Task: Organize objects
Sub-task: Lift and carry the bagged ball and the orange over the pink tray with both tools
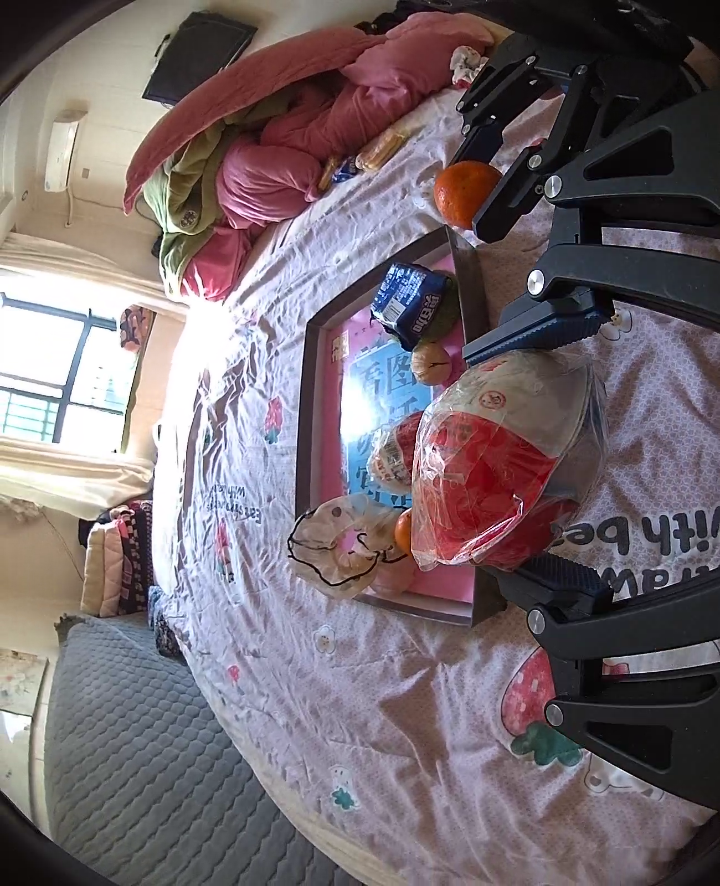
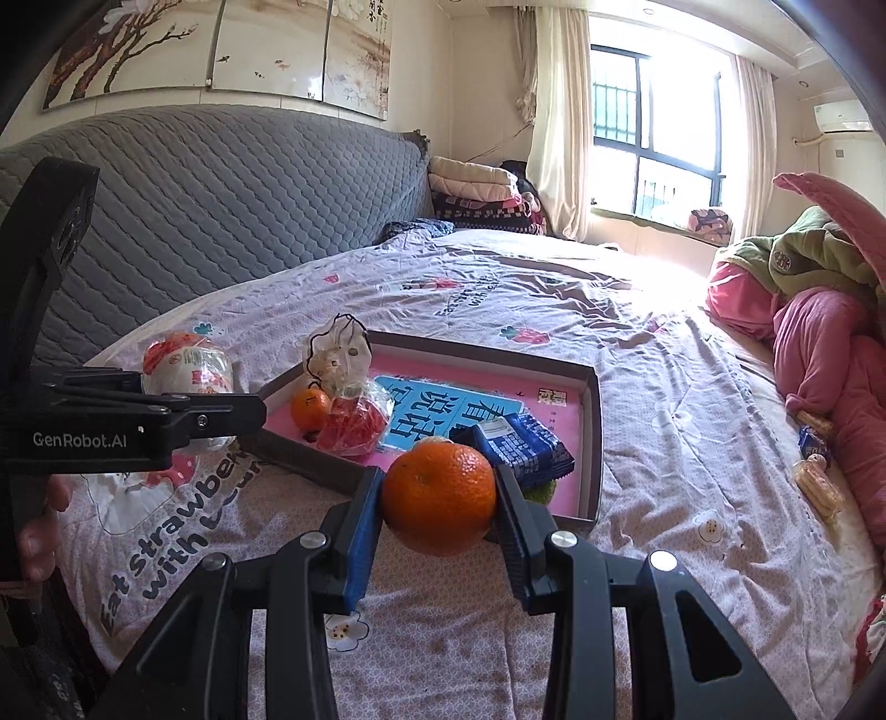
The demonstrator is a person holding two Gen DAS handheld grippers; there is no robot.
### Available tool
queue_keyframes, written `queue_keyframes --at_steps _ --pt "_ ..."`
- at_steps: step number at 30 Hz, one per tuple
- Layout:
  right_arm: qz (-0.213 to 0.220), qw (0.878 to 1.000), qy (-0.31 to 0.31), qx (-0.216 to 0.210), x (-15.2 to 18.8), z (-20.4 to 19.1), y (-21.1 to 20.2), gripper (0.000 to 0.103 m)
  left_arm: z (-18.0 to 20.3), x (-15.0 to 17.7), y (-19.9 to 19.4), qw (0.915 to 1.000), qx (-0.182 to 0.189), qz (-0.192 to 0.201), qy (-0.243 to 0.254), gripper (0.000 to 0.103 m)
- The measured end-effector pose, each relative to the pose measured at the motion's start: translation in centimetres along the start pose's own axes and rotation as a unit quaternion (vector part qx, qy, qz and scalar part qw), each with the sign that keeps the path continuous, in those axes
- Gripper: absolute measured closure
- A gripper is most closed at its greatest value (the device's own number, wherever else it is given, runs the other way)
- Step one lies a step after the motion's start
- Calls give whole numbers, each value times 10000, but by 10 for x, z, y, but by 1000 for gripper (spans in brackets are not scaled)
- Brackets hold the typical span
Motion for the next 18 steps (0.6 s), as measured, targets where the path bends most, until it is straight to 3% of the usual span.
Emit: queue_keyframes --at_steps 18 --pt "623 9980 -123 -64 -58 -17 -39 64 -20 -52 -45 9982 -173 583 8 39"
Point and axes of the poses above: each gripper's, at about its wrist camera, not at the fingertips, and y roughly the way its jaws point, z to its right, x to its underside, the point moved 5 cm from there along y, roughly the way its jaws point, and after that the axes turned 9 degrees about y, right-handed, at the moved point
